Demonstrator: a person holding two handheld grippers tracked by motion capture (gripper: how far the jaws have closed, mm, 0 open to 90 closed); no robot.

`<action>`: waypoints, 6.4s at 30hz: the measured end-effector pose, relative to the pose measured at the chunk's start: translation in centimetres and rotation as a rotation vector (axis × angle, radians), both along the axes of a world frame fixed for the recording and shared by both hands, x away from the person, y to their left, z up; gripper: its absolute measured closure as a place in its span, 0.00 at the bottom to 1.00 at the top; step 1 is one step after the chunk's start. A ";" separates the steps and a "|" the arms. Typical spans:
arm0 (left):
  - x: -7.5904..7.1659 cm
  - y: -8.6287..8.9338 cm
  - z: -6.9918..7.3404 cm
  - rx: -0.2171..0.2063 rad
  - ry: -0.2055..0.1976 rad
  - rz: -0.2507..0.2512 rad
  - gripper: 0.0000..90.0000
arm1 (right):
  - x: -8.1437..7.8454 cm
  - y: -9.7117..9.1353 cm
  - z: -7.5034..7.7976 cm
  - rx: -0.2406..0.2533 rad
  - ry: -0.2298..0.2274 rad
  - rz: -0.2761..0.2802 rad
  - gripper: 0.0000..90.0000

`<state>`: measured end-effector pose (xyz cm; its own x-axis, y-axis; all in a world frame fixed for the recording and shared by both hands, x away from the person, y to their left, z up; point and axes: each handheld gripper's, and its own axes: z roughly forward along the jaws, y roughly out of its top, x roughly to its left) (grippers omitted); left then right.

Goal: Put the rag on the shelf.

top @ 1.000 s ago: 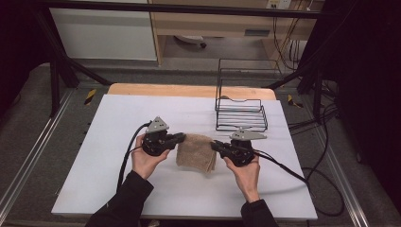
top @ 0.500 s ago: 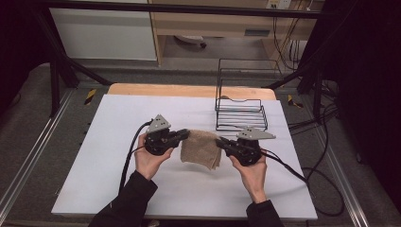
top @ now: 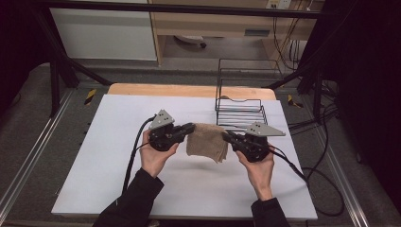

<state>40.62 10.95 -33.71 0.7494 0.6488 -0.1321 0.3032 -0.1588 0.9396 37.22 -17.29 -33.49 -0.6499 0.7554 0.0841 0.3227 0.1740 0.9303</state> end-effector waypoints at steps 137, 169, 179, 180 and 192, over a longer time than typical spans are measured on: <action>11.7 -11.4 15.2 -0.202 -0.298 0.073 0.95 | 10.1 -8.4 16.0 0.069 -0.335 -0.258 0.94; 11.7 -12.5 11.1 -0.113 -0.268 0.008 0.95 | 11.8 -10.5 11.7 0.018 -0.266 -0.235 0.94; 11.0 -12.4 10.4 -0.095 -0.264 -0.015 0.95 | 11.2 -10.6 11.4 0.002 -0.263 -0.222 0.94; 10.9 -12.5 10.4 -0.095 -0.265 -0.019 0.95 | 11.2 -10.7 11.3 0.001 -0.264 -0.222 0.94; 10.0 -12.1 9.7 -0.067 -0.242 -0.046 0.95 | 9.9 -10.5 10.5 -0.012 -0.254 -0.214 0.93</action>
<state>50.57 -1.18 -24.04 0.7931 0.6089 0.0134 0.0616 -0.1021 0.9929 47.12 -27.80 -22.95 -0.4753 0.8770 -0.0702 0.1114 0.1391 0.9840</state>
